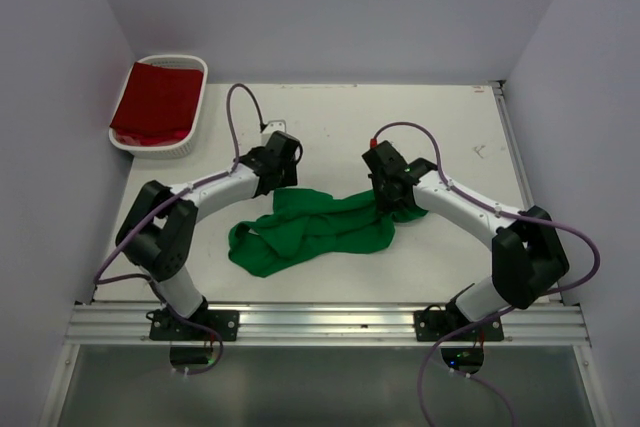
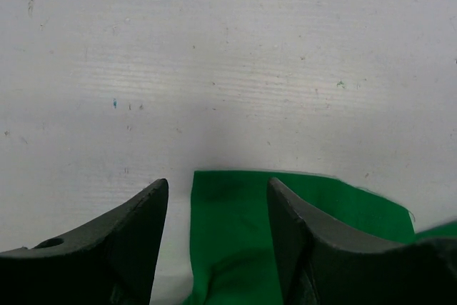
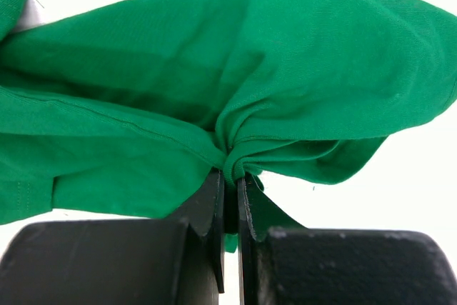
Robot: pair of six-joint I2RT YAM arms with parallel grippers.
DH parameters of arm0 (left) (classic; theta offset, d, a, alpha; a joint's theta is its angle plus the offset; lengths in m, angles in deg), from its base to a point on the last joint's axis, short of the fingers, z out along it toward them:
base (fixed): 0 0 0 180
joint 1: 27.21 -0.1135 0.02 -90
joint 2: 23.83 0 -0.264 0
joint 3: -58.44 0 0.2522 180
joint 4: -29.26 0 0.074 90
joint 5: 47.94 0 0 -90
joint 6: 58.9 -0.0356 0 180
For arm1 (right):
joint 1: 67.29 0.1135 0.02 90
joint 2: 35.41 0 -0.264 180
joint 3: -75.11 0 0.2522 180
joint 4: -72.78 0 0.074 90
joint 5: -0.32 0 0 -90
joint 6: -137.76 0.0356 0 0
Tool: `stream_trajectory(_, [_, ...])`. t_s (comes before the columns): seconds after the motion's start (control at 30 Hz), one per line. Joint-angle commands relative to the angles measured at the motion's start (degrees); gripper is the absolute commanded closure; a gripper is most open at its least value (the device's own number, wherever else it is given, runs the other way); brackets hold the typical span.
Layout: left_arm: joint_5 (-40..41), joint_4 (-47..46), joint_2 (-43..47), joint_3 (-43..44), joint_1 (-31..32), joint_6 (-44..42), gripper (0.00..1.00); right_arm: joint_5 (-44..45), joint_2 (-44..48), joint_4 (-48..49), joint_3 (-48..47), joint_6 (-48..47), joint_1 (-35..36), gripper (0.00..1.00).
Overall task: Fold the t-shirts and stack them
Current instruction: Flatten out the tshirt
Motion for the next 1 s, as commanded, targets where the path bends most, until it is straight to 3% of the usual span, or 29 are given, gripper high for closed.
stream_trajectory(0.0, [-0.3, 2.5, -1.0, 3.0, -0.3, -0.9, 0.39, 0.6, -0.7, 1.2, -0.2, -0.5, 0.0, 1.00])
stream_trajectory(0.13, [-1.9, 4.8, -3.9, 3.5, -1.6, -0.6, 0.45, 0.6, -1.3, 1.4, -0.2, -0.4, 0.0, 1.00])
stream_trajectory(0.63, [-4.9, 3.5, -6.0, -0.2, -3.4, -0.4, 0.52, 0.6, -2.0, 1.7, -0.3, -0.1, 0.0, 1.00])
stream_trajectory(0.77, [-6.9, 1.4, -7.2, -1.9, -3.4, -0.1, 0.59, 0.7, -2.1, 1.6, -0.4, -0.1, 0.0, 1.00])
stream_trajectory(0.97, [-7.5, -0.3, -9.2, -3.0, -3.4, 0.1, 0.84, 0.6, -2.0, 1.5, -0.2, -0.1, -0.1, 1.00])
